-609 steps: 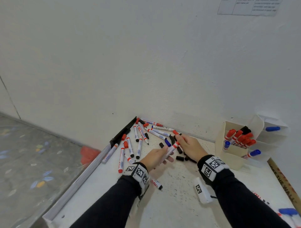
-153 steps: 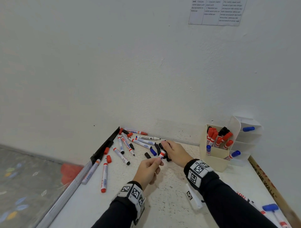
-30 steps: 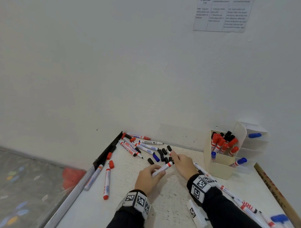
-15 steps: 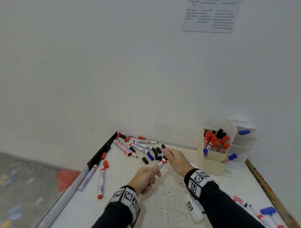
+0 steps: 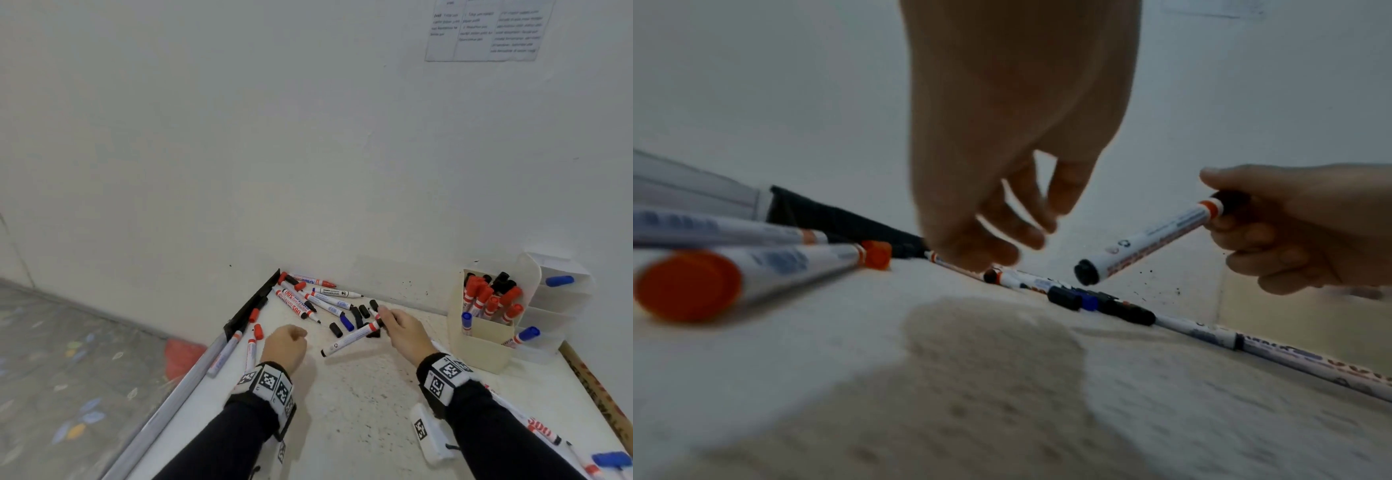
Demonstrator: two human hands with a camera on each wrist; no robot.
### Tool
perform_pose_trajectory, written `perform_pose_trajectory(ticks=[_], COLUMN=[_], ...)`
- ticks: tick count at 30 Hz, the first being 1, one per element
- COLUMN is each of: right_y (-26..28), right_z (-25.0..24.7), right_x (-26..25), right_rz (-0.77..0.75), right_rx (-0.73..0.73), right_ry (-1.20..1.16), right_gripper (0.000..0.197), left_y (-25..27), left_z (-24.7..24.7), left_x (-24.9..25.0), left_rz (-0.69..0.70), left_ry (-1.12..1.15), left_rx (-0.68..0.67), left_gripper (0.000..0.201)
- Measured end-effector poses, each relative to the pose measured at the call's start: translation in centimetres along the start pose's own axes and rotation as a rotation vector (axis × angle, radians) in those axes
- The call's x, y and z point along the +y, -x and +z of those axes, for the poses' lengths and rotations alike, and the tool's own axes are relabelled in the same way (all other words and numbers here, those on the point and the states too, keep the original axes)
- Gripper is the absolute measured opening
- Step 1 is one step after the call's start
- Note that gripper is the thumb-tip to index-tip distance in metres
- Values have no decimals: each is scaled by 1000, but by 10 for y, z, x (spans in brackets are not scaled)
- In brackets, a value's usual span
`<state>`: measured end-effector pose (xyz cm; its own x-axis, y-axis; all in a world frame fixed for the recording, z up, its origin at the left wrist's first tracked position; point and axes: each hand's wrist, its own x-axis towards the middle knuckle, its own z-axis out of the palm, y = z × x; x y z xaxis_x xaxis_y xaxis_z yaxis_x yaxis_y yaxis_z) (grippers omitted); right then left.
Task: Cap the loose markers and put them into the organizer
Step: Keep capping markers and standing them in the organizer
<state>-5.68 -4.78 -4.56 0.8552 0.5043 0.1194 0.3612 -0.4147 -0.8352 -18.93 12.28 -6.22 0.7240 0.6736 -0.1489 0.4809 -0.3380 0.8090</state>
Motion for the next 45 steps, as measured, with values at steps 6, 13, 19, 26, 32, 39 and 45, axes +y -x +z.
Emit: perform_pose_trajectory(ticks=[6,13,19,26,32,39,45], right_y=[-5,-13,-19,-20,-31,-42,-52], right_z=[-16,-55,-125,-188,-198,-190,-174], right_x=[-16,-26,-24,-6,7,12,16], right_rz=[-59,-114,-104,3,-39,-58,92], right_rx=[128,260,471,748,725,650,352], right_ry=[-34,-113,-49,97,143,291,400], right_gripper=[35,20,18,18,17,16,26], left_y=[5,7,-5,-15,-24,-23,-20], left_z=[-32,-23,-6,31,59,70,75], left_x=[-23,-35,-17,26,37,37,37], left_rz=[-295,-177,-170,-19,77,141,170], left_ry=[-562,-694,-361,-43,-3,-53,-13], left_rx=[90,145,139,46,-104,-204,-210], left_gripper=[50,55,51,47,45,43,41])
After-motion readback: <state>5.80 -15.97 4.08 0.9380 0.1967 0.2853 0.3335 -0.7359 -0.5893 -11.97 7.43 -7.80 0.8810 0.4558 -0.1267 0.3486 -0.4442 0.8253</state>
